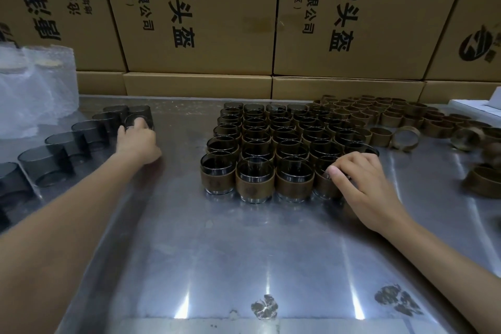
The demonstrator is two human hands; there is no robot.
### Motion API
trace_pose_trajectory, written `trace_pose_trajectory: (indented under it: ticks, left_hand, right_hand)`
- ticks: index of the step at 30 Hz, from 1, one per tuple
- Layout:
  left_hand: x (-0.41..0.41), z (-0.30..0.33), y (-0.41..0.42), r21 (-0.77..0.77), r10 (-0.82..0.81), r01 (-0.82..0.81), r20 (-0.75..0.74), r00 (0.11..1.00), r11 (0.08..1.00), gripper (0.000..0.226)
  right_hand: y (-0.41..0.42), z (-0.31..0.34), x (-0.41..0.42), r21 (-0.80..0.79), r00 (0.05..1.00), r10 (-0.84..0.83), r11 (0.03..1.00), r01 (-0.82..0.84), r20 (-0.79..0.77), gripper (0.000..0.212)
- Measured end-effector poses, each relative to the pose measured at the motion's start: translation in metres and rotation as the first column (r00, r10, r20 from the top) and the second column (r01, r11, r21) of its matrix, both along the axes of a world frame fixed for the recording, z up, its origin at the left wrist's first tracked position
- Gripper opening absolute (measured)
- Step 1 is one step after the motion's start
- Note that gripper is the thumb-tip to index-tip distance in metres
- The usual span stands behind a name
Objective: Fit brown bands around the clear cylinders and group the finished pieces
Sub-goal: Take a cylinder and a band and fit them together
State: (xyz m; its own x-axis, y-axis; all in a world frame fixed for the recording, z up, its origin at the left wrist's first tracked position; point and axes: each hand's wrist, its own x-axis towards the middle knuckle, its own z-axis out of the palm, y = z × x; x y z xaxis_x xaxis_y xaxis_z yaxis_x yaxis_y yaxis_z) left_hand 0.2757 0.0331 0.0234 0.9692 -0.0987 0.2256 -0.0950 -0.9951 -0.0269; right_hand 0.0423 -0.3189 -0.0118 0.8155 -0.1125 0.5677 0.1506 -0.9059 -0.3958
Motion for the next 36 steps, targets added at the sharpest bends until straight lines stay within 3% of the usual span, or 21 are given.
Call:
trace_pose_trajectory:
  ticks: [6,9,12,14,17,20,24,26,28,32,36]
  left_hand:
    - [-0.031,-0.023,-0.013,-0.089,-0.098,0.127,0.275,0.956,0.988,0.033]
    - [-0.045,-0.021,-0.016,-0.169,-0.057,0.106,0.275,0.96,0.98,0.041]
    - [-0.059,-0.018,-0.021,-0.257,-0.036,0.114,0.291,0.956,0.96,0.032]
    - [-0.073,-0.012,-0.029,-0.471,0.013,0.174,0.367,0.93,0.865,0.025]
    - [-0.099,0.012,-0.051,-0.706,0.019,0.368,0.475,0.88,0.605,0.022]
    - [-0.131,0.041,-0.079,-0.737,-0.201,0.566,0.531,0.823,0.371,0.024]
    - [-0.181,0.057,-0.122,-0.638,-0.526,0.756,0.597,0.606,0.146,0.024]
    - [-0.201,0.047,-0.145,-0.731,-0.618,0.682,0.552,0.56,-0.035,0.023]
    - [-0.213,0.029,-0.164,-0.854,-0.689,0.49,0.463,0.558,-0.177,0.022]
    - [-0.212,0.001,-0.174,-0.943,-0.742,0.299,0.306,0.597,-0.149,0.02]
    - [-0.207,-0.011,-0.165,-0.92,-0.756,0.38,0.317,0.573,-0.097,0.022]
  right_hand:
    - [0.001,0.0,-0.001,0.015,1.0,0.007,1.0,-0.007,0.01,0.046]
    - [0.002,0.0,-0.001,0.018,1.0,0.002,1.0,-0.002,0.019,0.051]
    - [0.001,0.0,-0.001,0.012,1.0,-0.004,1.0,0.004,0.029,0.042]
    - [0.001,-0.001,-0.001,0.003,0.999,-0.006,1.0,0.006,0.034,0.034]
    - [0.002,0.001,-0.001,-0.007,0.999,-0.007,1.0,0.007,0.054,0.031]
    - [0.003,0.002,-0.004,0.021,0.997,-0.002,1.0,0.001,0.075,0.036]
    - [0.006,0.006,-0.009,0.061,0.995,0.044,0.997,-0.05,0.093,0.064]
    - [0.01,0.008,-0.013,0.083,0.986,0.065,0.993,-0.079,0.151,0.068]
    - [0.013,0.009,-0.016,0.092,0.971,0.084,0.99,-0.107,0.226,0.072]
    - [0.018,0.014,-0.021,0.091,0.956,0.107,0.987,-0.136,0.275,0.072]
    - [0.028,0.019,-0.026,0.052,0.93,0.158,0.981,-0.185,0.331,0.075]
